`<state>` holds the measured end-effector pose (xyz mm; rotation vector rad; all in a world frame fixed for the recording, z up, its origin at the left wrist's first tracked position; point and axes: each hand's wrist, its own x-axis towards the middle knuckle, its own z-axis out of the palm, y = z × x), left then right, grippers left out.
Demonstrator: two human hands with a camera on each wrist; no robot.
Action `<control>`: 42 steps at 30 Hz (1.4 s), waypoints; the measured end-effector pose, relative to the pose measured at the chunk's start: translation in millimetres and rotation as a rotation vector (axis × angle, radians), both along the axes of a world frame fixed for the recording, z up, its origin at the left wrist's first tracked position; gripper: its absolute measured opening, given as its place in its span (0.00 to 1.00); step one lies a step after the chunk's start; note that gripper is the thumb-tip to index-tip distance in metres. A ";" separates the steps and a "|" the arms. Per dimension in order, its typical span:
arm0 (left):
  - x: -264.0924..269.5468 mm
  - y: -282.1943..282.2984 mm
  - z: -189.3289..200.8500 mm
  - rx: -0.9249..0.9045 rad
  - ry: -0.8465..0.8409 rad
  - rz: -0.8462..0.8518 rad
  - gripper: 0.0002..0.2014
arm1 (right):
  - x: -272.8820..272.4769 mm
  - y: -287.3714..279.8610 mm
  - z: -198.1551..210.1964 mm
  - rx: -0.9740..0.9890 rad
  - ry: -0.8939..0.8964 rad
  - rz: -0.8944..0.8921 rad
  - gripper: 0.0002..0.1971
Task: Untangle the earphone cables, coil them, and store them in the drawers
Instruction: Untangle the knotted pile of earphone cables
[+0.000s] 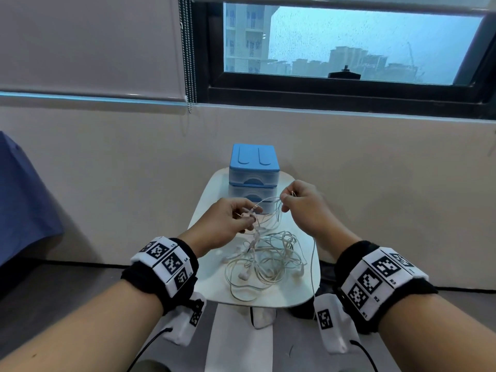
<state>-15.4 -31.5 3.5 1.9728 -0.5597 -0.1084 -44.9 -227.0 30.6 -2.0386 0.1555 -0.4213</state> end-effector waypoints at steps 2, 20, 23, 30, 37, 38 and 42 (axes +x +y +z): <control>1.3 0.4 0.1 -0.064 0.001 0.015 0.07 | -1.8 0.3 2.8 -0.008 -0.014 0.001 0.07; 2.7 10.0 7.3 0.057 -0.301 0.118 0.19 | -16.4 1.8 7.4 -0.038 -0.047 0.064 0.09; 0.5 10.5 11.2 0.125 -0.294 0.094 0.22 | -19.4 4.4 8.6 -0.081 -0.035 0.091 0.08; -3.6 24.3 35.2 0.217 -0.068 -0.076 0.38 | -18.0 13.7 33.7 -0.204 -0.127 0.184 0.06; -13.8 4.3 62.1 0.070 -0.078 -0.221 0.16 | -39.6 34.9 62.7 -0.353 -0.123 0.467 0.06; -13.5 3.4 63.4 0.099 -0.091 -0.211 0.11 | -40.9 33.2 66.5 -0.391 -0.144 0.468 0.09; -5.9 14.4 69.4 0.037 -0.053 -0.152 0.10 | -43.9 16.5 78.6 -0.428 -0.208 0.382 0.13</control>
